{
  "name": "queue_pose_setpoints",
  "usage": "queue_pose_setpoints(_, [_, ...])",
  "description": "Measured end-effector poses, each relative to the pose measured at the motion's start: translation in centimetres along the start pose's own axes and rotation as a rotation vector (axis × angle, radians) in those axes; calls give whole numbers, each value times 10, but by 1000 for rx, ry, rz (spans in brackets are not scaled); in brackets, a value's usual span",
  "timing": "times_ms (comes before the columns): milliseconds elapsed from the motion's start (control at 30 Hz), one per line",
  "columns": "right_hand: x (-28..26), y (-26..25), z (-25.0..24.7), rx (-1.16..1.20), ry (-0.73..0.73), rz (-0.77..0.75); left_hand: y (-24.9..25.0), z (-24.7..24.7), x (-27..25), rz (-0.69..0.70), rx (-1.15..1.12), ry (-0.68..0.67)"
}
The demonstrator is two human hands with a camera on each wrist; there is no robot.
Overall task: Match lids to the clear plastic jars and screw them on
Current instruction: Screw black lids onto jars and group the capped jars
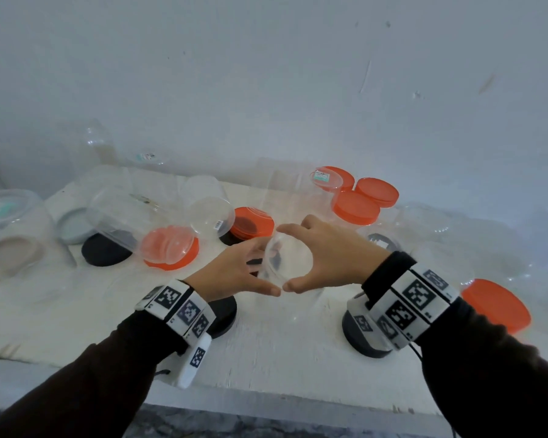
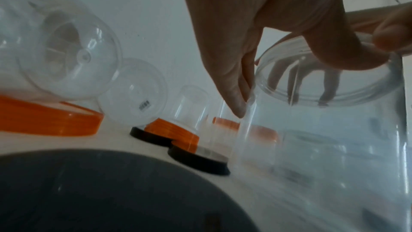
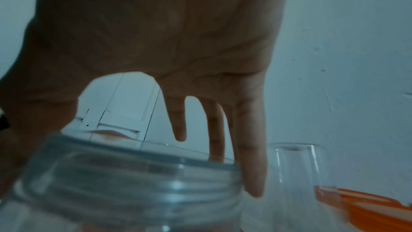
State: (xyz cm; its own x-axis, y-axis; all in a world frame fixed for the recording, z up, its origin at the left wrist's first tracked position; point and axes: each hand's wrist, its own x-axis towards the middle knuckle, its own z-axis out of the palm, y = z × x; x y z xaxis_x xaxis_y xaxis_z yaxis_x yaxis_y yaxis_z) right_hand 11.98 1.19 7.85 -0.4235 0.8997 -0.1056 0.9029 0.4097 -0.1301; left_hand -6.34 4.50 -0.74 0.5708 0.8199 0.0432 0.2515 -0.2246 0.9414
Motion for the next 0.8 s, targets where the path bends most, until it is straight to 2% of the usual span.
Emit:
queue_pose_setpoints(67, [-4,5,-8,24,41,-10,6,-8,0,24,-11,9])
queue_pose_setpoints(133, [-6,11,-21,38,110,-15,14,-20,2,74,-21,82])
queue_pose_setpoints(200, [-6,21,-38,98,196,-10,21,-36,8,136,-61,291])
queue_pose_setpoints(300, [-2,40,-61,221,333,-8,22,-58,22,181,57,728])
queue_pose_setpoints(333, [0,47,-67,258,379,-8,20,-64,29,165,111,820])
queue_pose_setpoints(400, [8,59,-78,308,471,-10,14,-71,44,121,249,900])
queue_pose_setpoints(500, [26,82,-95,339,592,-20,-1,-80,69,93,575,862])
queue_pose_setpoints(567, [38,97,-104,352,646,-10,-10,-82,78,35,692,786])
queue_pose_setpoints(667, [63,121,-119,343,680,13,-17,-84,89,-141,838,661])
queue_pose_setpoints(800, [97,150,-130,348,648,37,-23,-86,94,-374,863,539])
